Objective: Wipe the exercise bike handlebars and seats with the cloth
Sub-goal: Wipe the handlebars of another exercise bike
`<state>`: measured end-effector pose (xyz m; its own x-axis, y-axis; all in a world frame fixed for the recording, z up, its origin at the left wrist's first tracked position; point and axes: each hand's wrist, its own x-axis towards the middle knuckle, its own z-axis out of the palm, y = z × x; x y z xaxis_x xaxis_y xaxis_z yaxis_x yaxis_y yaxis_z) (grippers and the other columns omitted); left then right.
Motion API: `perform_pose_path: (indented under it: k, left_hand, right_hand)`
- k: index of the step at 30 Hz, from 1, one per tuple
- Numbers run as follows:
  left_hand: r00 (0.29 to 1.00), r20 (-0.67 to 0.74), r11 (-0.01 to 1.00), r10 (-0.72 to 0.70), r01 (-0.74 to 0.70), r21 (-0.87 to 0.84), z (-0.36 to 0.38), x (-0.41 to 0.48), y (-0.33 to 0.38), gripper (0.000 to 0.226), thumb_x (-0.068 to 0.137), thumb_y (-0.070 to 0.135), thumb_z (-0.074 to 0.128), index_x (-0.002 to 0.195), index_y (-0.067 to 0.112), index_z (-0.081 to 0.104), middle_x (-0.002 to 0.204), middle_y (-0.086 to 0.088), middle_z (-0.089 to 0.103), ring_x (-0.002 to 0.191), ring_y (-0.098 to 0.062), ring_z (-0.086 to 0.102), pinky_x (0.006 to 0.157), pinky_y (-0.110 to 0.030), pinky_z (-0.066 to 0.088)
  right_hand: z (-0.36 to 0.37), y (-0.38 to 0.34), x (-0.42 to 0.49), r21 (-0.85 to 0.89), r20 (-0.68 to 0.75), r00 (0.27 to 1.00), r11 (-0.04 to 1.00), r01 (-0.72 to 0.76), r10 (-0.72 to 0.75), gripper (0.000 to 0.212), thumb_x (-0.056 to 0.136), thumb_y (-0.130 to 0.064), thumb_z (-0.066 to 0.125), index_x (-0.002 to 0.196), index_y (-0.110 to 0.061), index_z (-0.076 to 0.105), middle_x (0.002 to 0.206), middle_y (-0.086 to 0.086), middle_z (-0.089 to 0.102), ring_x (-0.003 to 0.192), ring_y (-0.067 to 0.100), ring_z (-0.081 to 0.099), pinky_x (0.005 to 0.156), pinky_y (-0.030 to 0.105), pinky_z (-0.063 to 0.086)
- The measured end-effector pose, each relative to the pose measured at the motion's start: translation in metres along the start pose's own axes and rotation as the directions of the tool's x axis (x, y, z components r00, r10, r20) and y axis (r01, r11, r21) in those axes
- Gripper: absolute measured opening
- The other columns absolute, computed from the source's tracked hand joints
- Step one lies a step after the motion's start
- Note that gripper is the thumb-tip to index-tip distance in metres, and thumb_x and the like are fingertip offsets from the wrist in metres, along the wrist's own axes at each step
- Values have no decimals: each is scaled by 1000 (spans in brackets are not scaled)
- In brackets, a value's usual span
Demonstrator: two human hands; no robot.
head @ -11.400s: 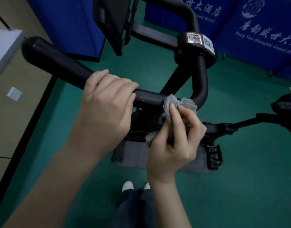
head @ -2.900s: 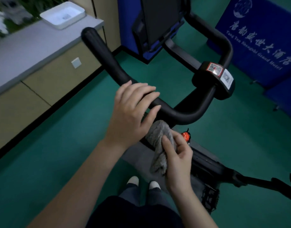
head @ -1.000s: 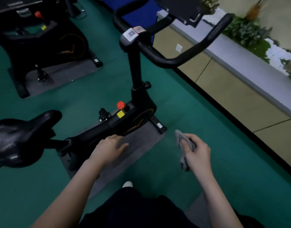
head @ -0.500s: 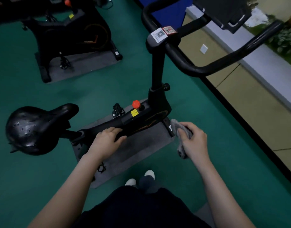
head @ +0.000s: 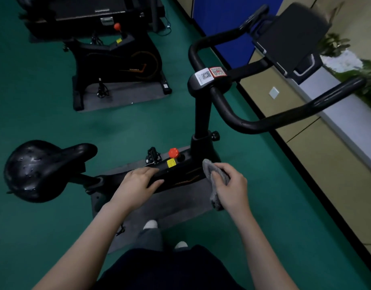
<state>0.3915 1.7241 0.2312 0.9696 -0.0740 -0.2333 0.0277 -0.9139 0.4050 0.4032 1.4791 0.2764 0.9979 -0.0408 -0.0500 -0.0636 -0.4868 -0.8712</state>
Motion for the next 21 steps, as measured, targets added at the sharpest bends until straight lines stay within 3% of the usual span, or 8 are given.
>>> perform_pose_path:
  k: [9, 13, 17, 21]
  left_hand:
    - [996, -1, 996, 86, -86, 5, -27, 51, 1, 46, 96, 46, 45, 133, 19, 51, 128, 0, 57, 121, -21, 49, 102, -33, 36]
    - [983, -4, 982, 186, -186, -27, -40, 92, -8, 47, 95, 47, 46, 131, 18, 53, 125, -1, 59, 117, -23, 52, 99, -32, 36]
    - [962, -5, 961, 272, -272, -56, -66, 139, -22, 50, 95, 48, 43, 136, 20, 48, 133, 1, 54, 125, -18, 45, 106, -33, 33]
    - [910, -92, 906, 403, -411, -96, -96, 185, -25, 66, 89, 60, 31, 135, 18, 49, 132, -1, 55, 123, -20, 48, 104, -37, 38]
  right_hand:
    - [16, -21, 30, 2, -14, 999, 999, 41, -41, 22, 91, -4, 60, 93, -26, 62, 88, -18, 63, 84, -13, 58, 68, 2, 42]
    - [35, -30, 48, -10, -85, 996, 1000, -26, 25, 21, 91, -6, 60, 94, -26, 64, 92, -12, 66, 88, -8, 59, 69, 3, 43]
    - [59, -53, 69, 9, -128, 990, 998, -66, 66, 21, 92, -8, 60, 95, -28, 64, 96, -10, 67, 90, -4, 61, 72, 7, 45]
    - [84, -79, 91, 0, -255, 966, 999, -37, 36, 23, 89, -4, 63, 94, -25, 66, 92, -10, 68, 88, -1, 63, 72, 5, 43]
